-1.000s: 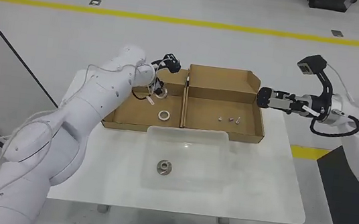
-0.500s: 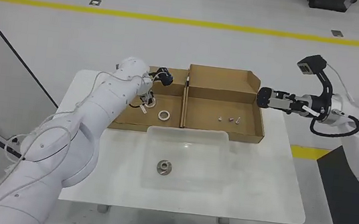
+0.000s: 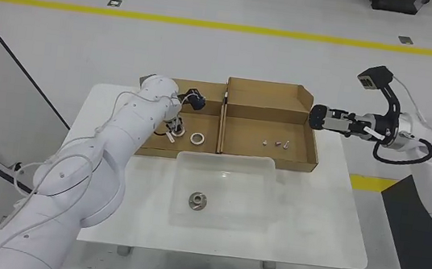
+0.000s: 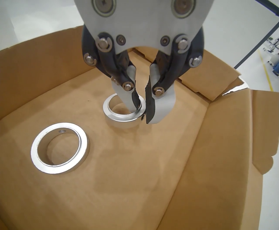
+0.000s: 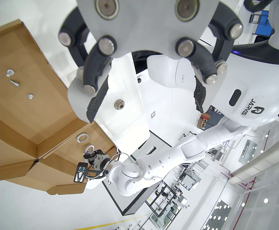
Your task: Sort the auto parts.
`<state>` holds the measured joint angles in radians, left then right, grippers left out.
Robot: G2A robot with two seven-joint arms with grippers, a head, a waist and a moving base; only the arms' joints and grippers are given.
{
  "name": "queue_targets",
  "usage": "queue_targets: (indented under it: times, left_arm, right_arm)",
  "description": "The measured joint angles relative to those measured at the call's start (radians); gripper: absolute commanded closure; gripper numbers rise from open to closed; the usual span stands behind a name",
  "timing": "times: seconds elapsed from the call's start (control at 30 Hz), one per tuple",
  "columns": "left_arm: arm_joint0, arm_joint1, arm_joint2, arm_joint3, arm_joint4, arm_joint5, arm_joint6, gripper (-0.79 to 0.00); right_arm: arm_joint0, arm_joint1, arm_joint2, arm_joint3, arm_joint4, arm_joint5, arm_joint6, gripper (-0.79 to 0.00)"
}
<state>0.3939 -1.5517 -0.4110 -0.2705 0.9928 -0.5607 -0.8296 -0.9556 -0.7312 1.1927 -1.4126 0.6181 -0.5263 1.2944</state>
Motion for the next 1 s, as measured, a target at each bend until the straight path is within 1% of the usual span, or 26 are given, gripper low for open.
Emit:
queue_targets:
  times: [0.03,0.07,0.1,0.33,0.57,0.73,0.83,1.0]
  left_arm:
    - [-0.001,-0.001,-0.001,0.003,-0.001,-0.003,0.002,-0.668]
    - [-0.001,-0.003,-0.002,0.007,-0.001,-0.005,0.005,-0.767]
    - [-0.001,-0.004,-0.003,0.009,-0.002,-0.007,0.008,-0.785]
    - [-0.015,-0.011,-0.011,0.020,-0.001,-0.015,0.035,-0.785]
    - [-0.064,-0.009,-0.036,0.018,-0.021,-0.036,0.075,-0.785]
    - [-0.104,0.001,-0.059,-0.014,-0.046,-0.124,0.111,-0.785]
    - [-0.120,0.013,-0.078,-0.036,-0.071,-0.200,0.131,-0.785]
    - [-0.138,0.042,-0.110,-0.104,-0.103,-0.312,0.135,-0.785]
  right_arm:
    - [0.000,0.000,0.000,0.000,0.000,0.000,0.000,-0.785]
    - [0.000,0.000,0.000,0.000,0.000,0.000,0.000,-0.785]
    - [0.000,0.000,0.000,0.000,0.000,0.000,0.000,-0.785]
    - [0.000,0.000,0.000,0.000,0.000,0.000,0.000,-0.785]
    - [0.000,0.000,0.000,0.000,0.000,0.000,0.000,-0.785]
    - [0.000,0.000,0.000,0.000,0.000,0.000,0.000,-0.785]
    - [0.000,0.000,0.000,0.000,0.000,0.000,0.000,-0.785]
    - [0.000,0.000,0.000,0.000,0.000,0.000,0.000,-0.785]
